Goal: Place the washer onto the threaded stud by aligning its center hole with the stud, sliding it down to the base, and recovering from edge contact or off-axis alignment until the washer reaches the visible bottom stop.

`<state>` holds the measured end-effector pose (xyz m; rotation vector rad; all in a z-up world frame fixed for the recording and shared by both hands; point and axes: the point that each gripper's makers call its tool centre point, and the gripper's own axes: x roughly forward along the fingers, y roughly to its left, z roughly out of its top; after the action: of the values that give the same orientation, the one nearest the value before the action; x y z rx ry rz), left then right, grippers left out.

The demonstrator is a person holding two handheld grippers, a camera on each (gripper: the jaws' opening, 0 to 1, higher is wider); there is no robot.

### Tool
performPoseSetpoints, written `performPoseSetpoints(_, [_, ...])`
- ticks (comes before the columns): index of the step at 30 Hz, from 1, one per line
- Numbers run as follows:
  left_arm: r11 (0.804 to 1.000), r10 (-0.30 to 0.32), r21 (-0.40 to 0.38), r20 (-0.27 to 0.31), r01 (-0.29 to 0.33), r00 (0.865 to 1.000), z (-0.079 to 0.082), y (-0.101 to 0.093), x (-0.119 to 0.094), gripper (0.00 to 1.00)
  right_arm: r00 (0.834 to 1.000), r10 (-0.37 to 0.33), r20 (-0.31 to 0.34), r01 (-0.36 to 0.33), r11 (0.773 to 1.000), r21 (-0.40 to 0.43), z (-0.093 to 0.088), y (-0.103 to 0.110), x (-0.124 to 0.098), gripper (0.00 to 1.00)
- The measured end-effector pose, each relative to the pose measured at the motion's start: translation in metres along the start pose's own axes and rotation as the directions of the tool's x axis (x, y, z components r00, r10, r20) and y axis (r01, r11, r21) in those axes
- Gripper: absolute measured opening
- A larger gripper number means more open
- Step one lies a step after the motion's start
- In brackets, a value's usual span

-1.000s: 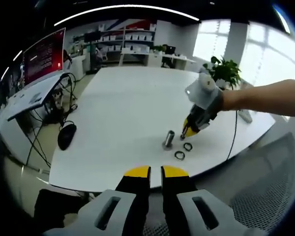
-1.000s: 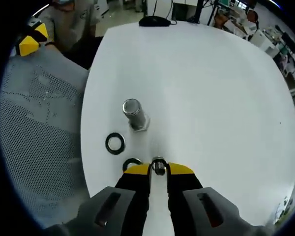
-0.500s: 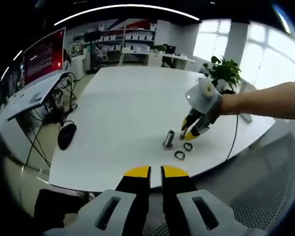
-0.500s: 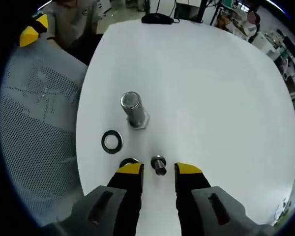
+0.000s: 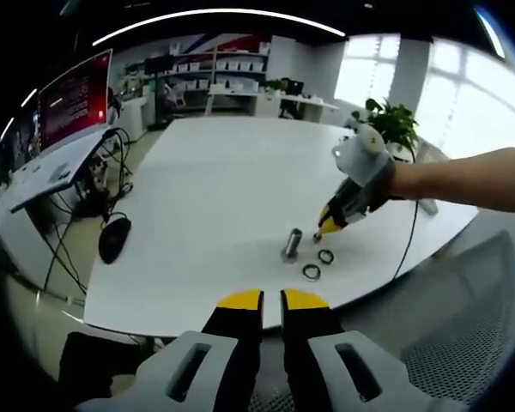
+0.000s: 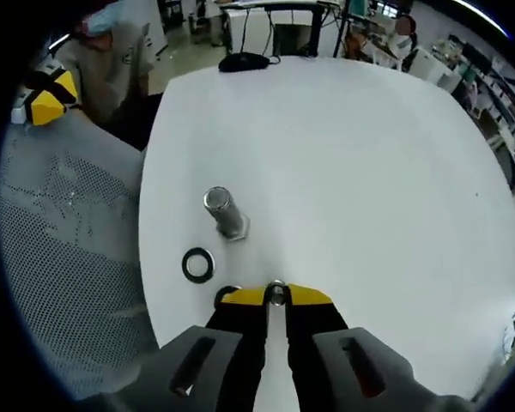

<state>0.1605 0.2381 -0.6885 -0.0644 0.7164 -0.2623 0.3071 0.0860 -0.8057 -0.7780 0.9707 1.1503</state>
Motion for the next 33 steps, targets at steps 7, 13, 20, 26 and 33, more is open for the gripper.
performPoseSetpoints(7, [1.000, -0.006, 0.001, 0.010, 0.006, 1.000, 0.001, -0.001, 0.000, 0.05, 1.000, -0.007, -0.001, 0.007, 0.999, 0.040, -0.018, -0.001, -0.016, 0.08])
performPoseSetpoints(13, [1.000, -0.005, 0.000, 0.021, 0.005, 1.000, 0.003, 0.000, -0.001, 0.05, 1.000, -0.013, -0.026, 0.015, 0.997, 0.080, -0.048, -0.008, -0.031, 0.08])
performPoseSetpoints(20, [1.000, -0.008, 0.003, 0.021, 0.008, 1.000, 0.003, 0.000, 0.000, 0.05, 0.999, -0.009, -0.054, 0.016, 0.991, 0.131, -0.077, -0.011, -0.045, 0.08])
performPoseSetpoints(26, [1.000, -0.007, 0.002, 0.020, 0.007, 1.000, 0.003, 0.000, 0.000, 0.05, 0.995, -0.024, -0.094, 0.037, 0.989, 0.140, -0.098, -0.016, -0.047, 0.08])
performPoseSetpoints(33, [1.000, -0.006, 0.002, 0.015, 0.006, 1.000, 0.002, 0.000, -0.001, 0.05, 0.992, -0.026, -0.124, 0.045, 0.987, 0.153, -0.108, -0.016, -0.045, 0.08])
